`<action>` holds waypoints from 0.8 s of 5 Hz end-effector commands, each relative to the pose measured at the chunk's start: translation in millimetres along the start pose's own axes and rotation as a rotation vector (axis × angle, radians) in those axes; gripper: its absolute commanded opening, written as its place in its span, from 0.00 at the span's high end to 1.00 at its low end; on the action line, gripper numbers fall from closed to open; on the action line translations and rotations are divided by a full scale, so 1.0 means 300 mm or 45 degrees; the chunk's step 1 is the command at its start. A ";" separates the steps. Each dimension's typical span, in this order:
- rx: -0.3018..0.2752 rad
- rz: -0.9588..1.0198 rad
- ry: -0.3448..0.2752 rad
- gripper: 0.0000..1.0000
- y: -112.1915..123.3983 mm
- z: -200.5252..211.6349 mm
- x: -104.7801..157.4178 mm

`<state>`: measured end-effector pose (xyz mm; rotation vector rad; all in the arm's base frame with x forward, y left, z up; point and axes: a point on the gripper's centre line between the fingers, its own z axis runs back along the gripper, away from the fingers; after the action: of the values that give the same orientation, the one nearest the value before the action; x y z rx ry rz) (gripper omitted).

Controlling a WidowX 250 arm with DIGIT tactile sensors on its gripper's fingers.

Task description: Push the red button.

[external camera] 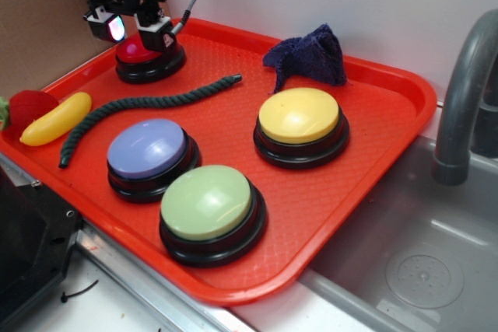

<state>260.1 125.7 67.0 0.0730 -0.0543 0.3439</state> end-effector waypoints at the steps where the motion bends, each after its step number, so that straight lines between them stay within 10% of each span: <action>1: 0.029 0.144 -0.117 0.00 0.048 0.191 0.031; 4: -0.026 0.106 -0.133 0.00 0.060 0.272 0.004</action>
<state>244.6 123.1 118.9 0.0394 -0.0698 0.4112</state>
